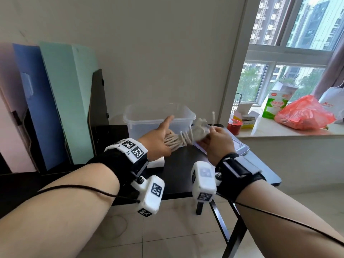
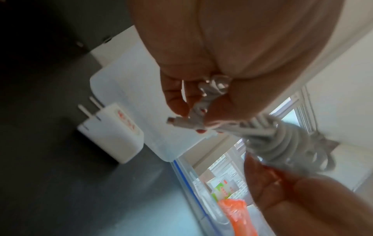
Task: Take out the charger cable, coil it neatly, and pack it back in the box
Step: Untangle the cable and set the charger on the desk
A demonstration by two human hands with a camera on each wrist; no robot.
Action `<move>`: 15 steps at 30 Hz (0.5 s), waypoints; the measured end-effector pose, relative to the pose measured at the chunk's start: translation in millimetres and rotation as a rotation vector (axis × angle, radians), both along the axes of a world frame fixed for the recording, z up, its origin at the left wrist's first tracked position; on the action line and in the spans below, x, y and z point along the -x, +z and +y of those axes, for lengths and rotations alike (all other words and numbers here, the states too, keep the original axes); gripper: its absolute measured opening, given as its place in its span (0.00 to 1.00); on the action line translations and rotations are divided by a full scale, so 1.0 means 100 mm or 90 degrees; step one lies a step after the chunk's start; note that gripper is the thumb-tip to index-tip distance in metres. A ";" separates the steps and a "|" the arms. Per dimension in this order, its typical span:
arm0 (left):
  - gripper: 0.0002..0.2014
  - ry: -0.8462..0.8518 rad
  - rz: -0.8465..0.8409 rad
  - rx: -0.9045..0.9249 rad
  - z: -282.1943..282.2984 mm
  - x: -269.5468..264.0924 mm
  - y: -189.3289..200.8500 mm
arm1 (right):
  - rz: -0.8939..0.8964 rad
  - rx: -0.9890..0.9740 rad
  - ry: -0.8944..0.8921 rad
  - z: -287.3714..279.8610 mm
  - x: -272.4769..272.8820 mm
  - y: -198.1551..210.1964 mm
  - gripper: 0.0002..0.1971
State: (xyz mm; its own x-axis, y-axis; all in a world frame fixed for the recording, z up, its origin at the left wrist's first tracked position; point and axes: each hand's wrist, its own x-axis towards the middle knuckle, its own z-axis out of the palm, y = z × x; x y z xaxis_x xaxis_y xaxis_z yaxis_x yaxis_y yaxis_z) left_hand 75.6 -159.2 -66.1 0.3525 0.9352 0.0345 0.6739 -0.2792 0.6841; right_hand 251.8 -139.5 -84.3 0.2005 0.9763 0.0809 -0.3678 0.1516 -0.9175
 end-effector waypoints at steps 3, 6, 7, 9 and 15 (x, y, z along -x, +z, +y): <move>0.33 -0.001 0.141 -0.060 -0.05 -0.03 0.08 | 0.039 -0.003 -0.031 0.01 -0.08 0.09 0.12; 0.23 0.042 0.144 -0.040 0.00 -0.01 0.11 | 0.029 -0.006 -0.091 0.05 -0.14 0.15 0.12; 0.21 0.053 0.140 -0.017 0.02 0.03 0.12 | 0.022 -0.002 -0.124 0.07 -0.19 0.16 0.12; 0.15 0.083 0.079 0.034 0.06 0.13 0.10 | 0.011 0.015 -0.184 0.13 -0.34 0.15 0.11; 0.07 0.096 -0.165 0.050 0.11 0.29 0.09 | 0.022 0.089 -0.268 0.30 -0.63 0.04 0.15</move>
